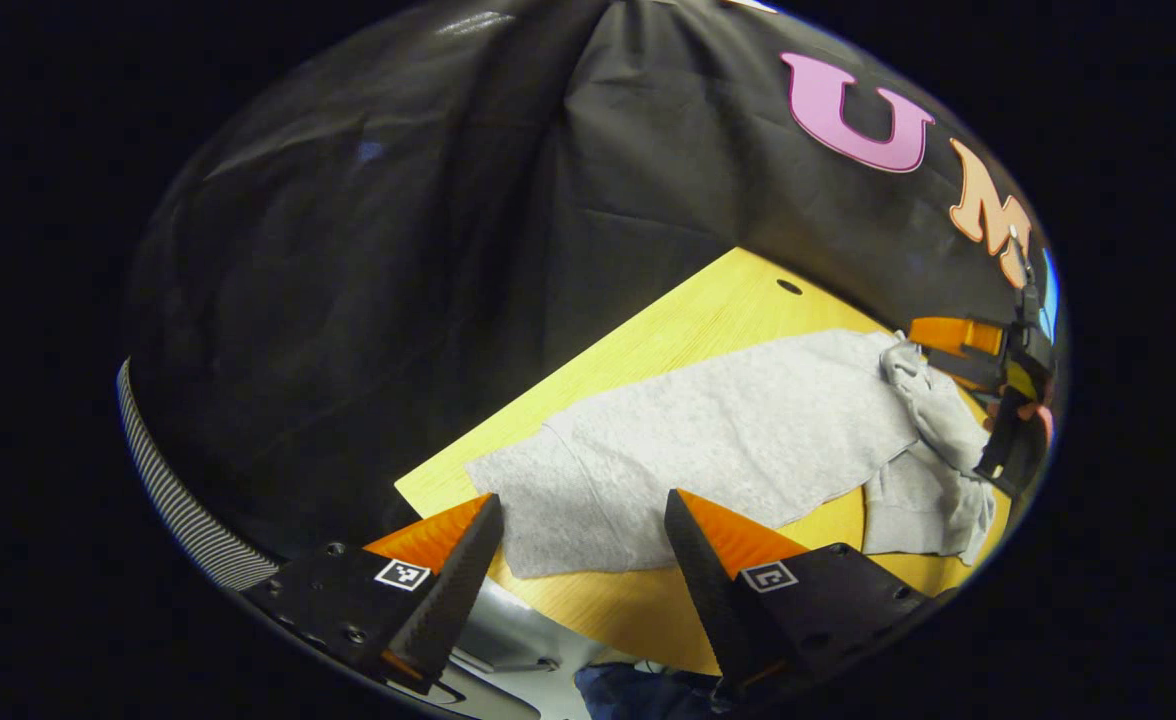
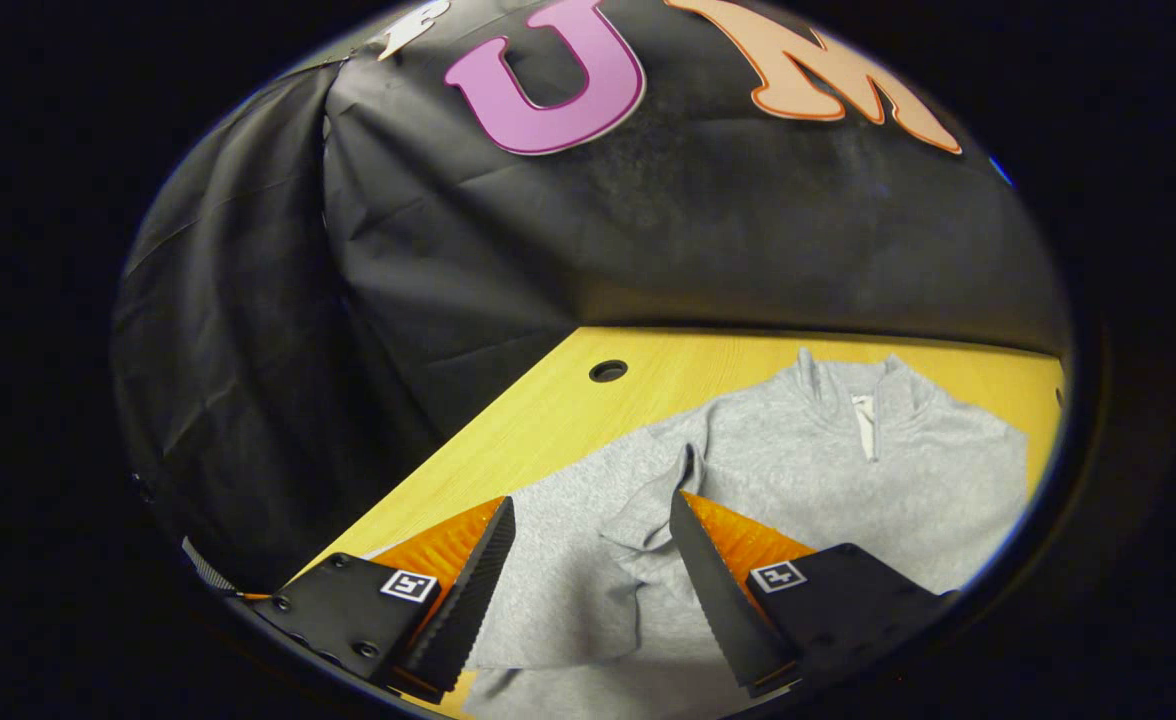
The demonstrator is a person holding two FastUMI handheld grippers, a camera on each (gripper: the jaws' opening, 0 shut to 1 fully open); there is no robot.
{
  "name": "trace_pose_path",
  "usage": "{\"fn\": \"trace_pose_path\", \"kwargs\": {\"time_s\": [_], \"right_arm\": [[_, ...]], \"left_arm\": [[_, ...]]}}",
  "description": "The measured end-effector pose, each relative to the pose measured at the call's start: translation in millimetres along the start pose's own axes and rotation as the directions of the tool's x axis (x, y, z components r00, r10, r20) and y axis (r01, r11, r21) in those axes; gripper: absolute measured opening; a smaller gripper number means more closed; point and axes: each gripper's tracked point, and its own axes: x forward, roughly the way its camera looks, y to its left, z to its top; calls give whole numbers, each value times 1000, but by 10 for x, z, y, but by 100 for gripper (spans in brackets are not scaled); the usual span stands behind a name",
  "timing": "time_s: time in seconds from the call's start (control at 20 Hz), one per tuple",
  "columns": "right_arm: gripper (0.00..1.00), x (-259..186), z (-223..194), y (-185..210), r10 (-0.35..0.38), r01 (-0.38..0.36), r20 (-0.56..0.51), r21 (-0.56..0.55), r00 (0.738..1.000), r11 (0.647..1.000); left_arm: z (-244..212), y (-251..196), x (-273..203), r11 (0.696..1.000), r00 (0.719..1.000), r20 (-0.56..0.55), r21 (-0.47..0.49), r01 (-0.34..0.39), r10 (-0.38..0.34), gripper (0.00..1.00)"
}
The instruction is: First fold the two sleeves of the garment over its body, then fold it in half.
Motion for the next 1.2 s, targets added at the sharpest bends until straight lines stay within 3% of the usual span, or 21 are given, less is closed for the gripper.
{"fn": "trace_pose_path", "kwargs": {"time_s": [0.4,0.7,0.75,0.85,0.95,1.0,1.05,1.1,1.2], "right_arm": [[98,-854,515,-586,-138,141,127,-13,982,990],[98,-1391,456,-1156,-267,266,109,18,958,964],[98,-1483,432,-1234,-281,280,104,19,954,960],[98,-1640,370,-1366,-306,305,91,21,948,952],[92,-1775,356,-1488,-333,332,91,28,939,943],[94,-1834,354,-1543,-343,341,94,32,935,939],[86,-1879,354,-1587,-349,347,94,40,932,937],[92,-1916,344,-1614,-351,348,93,47,932,936],[92,-1983,355,-1683,-359,355,97,56,928,933]], "left_arm": [[-68,-9,31,994,999,-41,107,-20,24,94],[-65,10,-17,990,998,-61,144,-2,11,85],[-49,43,-9,990,998,-61,139,-2,11,81],[-28,12,-3,992,998,-56,130,1,7,59],[-8,-63,63,993,998,-58,112,-19,26,22],[-12,-95,99,993,997,-61,116,-31,38,19],[-17,-126,120,992,997,-60,119,-43,50,14],[-11,-151,135,991,996,-60,120,-54,61,12],[11,-178,118,990,996,-59,130,-59,67,6]]}}
